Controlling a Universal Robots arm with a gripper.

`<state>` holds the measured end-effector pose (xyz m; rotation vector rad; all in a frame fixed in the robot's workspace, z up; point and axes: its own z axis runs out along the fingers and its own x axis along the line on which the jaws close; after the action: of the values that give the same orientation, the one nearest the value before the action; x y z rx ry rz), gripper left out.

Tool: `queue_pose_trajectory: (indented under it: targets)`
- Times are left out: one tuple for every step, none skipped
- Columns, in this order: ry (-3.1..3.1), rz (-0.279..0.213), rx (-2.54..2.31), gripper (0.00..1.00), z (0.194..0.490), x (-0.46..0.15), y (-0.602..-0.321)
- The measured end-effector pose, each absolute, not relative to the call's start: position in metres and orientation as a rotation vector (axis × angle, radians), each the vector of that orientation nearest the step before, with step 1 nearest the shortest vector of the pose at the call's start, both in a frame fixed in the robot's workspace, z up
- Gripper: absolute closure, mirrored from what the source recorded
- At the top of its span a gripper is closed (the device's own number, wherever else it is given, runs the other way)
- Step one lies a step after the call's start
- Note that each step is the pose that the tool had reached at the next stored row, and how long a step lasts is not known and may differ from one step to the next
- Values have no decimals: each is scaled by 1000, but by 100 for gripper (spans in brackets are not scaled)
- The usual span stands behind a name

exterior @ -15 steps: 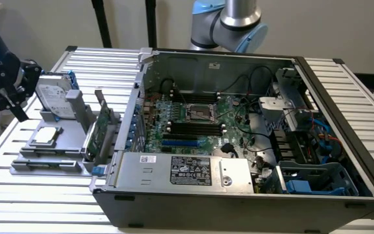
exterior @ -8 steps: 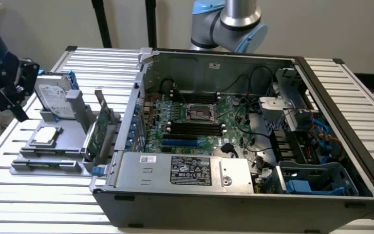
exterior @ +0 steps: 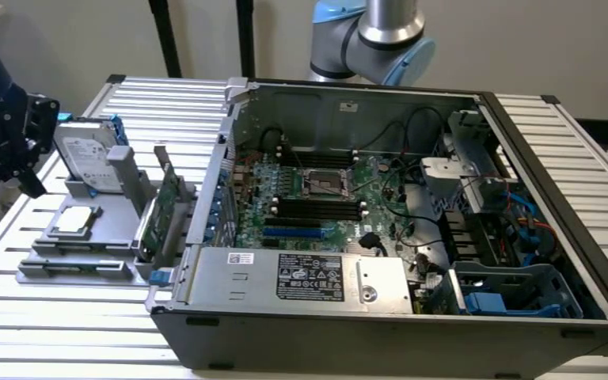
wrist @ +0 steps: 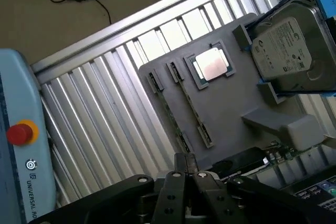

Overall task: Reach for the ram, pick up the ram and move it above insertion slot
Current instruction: 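Pick up the ram and move it above insertion slot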

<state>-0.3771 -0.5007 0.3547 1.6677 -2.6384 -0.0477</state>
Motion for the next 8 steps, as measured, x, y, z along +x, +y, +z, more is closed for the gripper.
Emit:
queue_pose_trajectory:
  targets:
    - [-2623,-47,1691,89,355,-377,-501]
    - [-2607,-47,1715,89,355,-377,-501]
    - [-2592,-47,1738,89,355,-377,-501]
    - [-2577,-47,1759,89,355,-377,-501]
    - [-2561,-47,1783,89,355,-377,-501]
    - [-2545,-47,1805,89,355,-377,-501]
    - [-2528,-47,1829,89,355,-377,-501]
    - [-2512,-47,1850,89,355,-377,-501]
